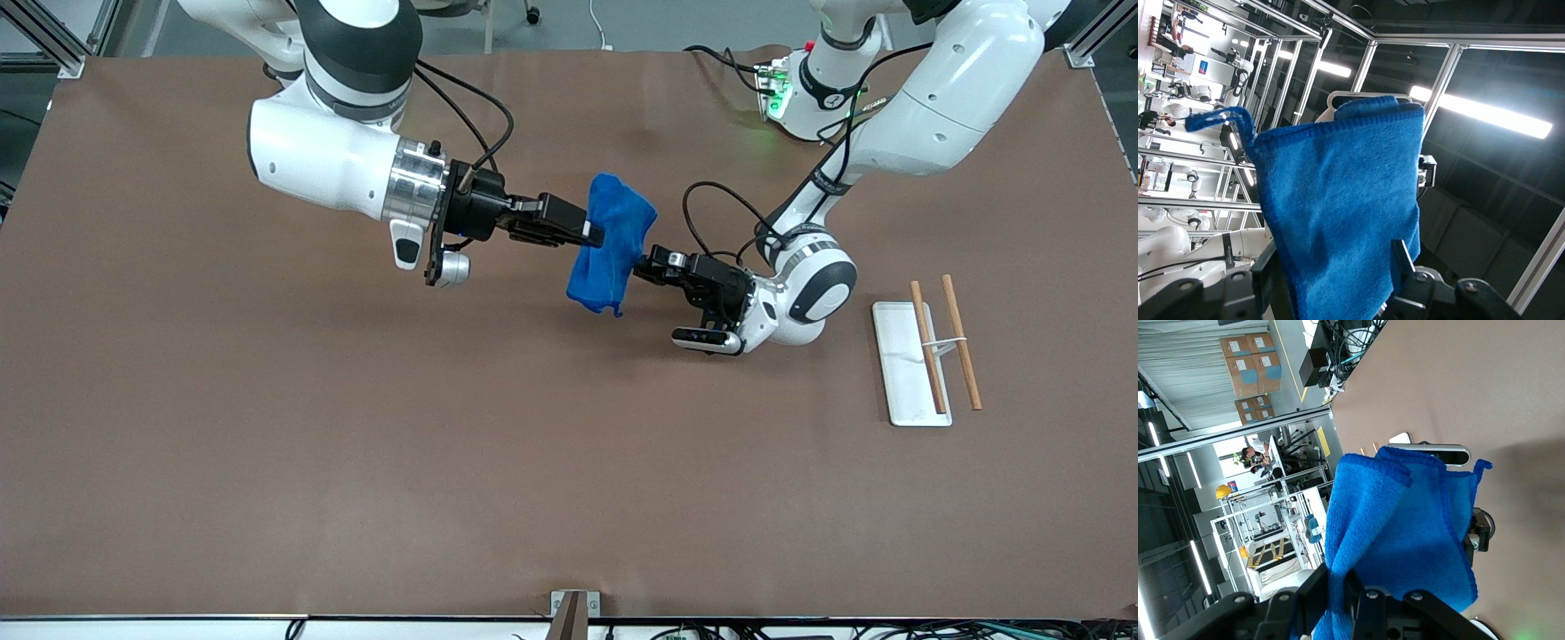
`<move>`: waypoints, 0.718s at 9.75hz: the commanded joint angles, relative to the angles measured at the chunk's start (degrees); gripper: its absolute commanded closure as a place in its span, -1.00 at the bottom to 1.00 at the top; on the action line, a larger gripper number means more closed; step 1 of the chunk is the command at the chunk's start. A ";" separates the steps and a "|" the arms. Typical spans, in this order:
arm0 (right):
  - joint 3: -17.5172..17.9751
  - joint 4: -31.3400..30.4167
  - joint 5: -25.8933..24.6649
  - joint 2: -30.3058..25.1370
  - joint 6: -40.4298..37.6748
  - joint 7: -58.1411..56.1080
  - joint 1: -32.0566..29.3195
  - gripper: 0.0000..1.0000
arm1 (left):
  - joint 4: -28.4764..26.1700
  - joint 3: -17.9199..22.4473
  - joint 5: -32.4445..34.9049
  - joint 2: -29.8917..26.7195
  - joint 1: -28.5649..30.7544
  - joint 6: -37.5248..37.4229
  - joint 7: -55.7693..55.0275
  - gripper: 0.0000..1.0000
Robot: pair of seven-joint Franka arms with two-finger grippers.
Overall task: Right arm passes towel to left arm to hang
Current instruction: 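Open the right gripper and withdraw it while the left gripper pulls the towel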
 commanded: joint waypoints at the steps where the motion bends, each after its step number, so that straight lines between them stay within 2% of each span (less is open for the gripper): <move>1: 0.29 -0.37 2.01 -0.40 0.69 -1.34 0.04 1.00 | -0.66 0.14 -0.52 0.73 0.05 0.87 -0.30 0.11; 3: 0.29 -0.37 2.01 -0.40 0.61 -1.34 0.04 1.00 | -0.13 0.23 -0.52 0.56 0.58 1.75 -0.39 0.95; 6: 0.29 -0.37 2.01 -0.32 0.43 -1.16 0.04 1.00 | 2.15 0.75 -0.35 0.47 0.76 3.42 -2.23 1.00; 7: 0.21 -0.37 1.92 -0.31 -0.01 -1.25 -0.05 0.75 | 3.37 1.19 0.09 0.47 0.76 3.51 -3.45 1.00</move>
